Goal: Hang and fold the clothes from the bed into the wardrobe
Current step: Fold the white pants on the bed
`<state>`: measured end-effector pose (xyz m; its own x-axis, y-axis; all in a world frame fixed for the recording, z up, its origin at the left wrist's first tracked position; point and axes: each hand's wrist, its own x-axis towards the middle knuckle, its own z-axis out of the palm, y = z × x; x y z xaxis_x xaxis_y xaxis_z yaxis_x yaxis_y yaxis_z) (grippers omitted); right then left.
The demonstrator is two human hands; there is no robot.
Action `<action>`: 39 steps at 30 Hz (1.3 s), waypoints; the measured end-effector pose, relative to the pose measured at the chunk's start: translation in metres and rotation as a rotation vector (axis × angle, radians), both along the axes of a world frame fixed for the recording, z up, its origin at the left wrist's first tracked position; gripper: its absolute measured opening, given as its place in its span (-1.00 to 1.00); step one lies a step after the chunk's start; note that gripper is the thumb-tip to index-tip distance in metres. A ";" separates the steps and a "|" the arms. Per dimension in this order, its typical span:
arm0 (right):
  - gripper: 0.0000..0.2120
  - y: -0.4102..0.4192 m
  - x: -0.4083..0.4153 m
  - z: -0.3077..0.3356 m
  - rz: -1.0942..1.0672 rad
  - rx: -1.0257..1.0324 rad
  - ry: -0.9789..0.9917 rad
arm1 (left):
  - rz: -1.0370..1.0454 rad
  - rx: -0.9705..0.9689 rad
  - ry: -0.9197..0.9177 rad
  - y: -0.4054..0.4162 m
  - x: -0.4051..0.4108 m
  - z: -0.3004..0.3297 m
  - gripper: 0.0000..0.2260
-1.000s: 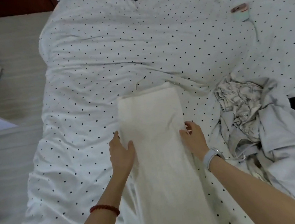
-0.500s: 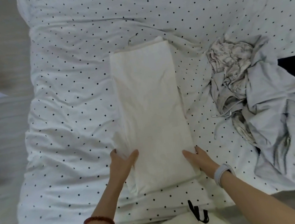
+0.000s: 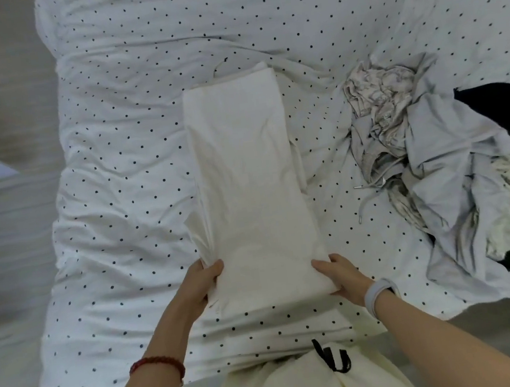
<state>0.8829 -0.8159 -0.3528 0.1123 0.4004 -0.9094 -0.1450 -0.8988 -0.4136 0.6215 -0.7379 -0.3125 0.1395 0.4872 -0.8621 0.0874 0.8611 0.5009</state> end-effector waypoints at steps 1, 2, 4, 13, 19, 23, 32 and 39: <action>-0.47 0.002 -0.002 0.000 0.009 0.029 -0.048 | -0.061 0.016 0.051 0.000 -0.002 0.002 -0.59; -0.41 0.005 -0.002 0.000 0.027 0.069 -0.099 | -0.135 0.025 0.111 -0.001 -0.004 0.003 -0.54; -0.28 0.007 -0.002 0.005 0.072 0.157 -0.140 | -0.261 0.046 0.199 -0.007 -0.005 0.008 -0.39; -0.84 -0.002 0.018 0.064 0.086 0.290 -0.111 | -0.303 0.157 0.149 -0.018 -0.012 0.031 -0.31; -0.76 0.071 0.025 0.125 -0.419 0.436 0.083 | 0.197 0.137 -0.176 0.045 -0.005 0.084 -0.82; -0.80 0.126 0.016 0.144 -0.196 0.636 -0.136 | 0.374 0.166 -0.347 0.093 0.002 0.111 -0.79; -0.67 0.223 0.012 0.127 0.088 0.784 -0.631 | 0.043 0.477 0.338 0.169 0.009 0.086 -0.83; -0.72 0.303 0.005 0.095 0.034 0.698 -0.659 | 0.140 0.577 0.451 0.240 0.034 0.046 -0.70</action>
